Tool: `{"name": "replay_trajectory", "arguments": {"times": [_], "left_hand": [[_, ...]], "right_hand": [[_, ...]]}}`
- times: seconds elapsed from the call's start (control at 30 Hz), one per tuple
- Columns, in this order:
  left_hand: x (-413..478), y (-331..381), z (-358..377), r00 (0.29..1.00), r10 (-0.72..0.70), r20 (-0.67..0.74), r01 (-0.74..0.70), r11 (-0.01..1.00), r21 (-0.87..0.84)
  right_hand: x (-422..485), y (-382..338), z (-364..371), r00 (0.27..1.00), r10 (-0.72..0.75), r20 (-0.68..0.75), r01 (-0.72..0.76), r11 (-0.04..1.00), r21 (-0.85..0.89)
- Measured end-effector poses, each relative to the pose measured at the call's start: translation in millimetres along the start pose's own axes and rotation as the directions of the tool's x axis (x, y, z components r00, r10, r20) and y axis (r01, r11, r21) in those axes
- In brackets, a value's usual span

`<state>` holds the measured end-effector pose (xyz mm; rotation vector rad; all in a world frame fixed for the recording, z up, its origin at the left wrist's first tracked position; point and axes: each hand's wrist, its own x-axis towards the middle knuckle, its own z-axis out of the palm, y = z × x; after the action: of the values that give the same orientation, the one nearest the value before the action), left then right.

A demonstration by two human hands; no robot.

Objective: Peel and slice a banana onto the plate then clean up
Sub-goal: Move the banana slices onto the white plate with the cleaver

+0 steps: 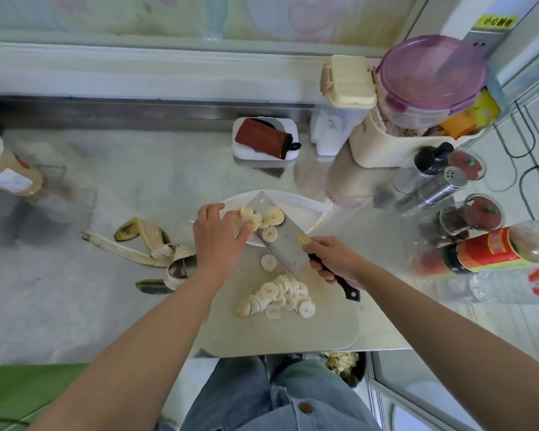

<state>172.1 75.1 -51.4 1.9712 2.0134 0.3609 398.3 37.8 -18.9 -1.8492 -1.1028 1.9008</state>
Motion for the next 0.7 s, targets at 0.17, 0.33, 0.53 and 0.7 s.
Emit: {"name": "replay_trajectory", "arguments": {"times": [0.17, 0.33, 0.53, 0.7], "left_hand": [[7, 4, -2, 0.999, 0.046, 0.006, -0.045, 0.991, -0.124], [7, 1, 5, 0.989, 0.111, 0.101, -0.1, 0.989, -0.109], [7, 0, 1, 0.974, 0.227, 0.028, -0.226, 0.974, -0.018], [11, 15, 3, 0.913, 0.397, 0.097, -0.402, 0.915, 0.04]], "right_hand": [[-1, -4, 2, 0.999, -0.012, -0.035, 0.012, 1.0, -0.01], [-7, -4, 1, 0.996, -0.025, -0.082, 0.023, 0.999, -0.022], [-16, -1, -1, 0.993, -0.012, -0.114, 0.009, 1.0, -0.024], [-22, 0, -4, 0.998, 0.016, -0.062, -0.018, 0.999, -0.035]]}}
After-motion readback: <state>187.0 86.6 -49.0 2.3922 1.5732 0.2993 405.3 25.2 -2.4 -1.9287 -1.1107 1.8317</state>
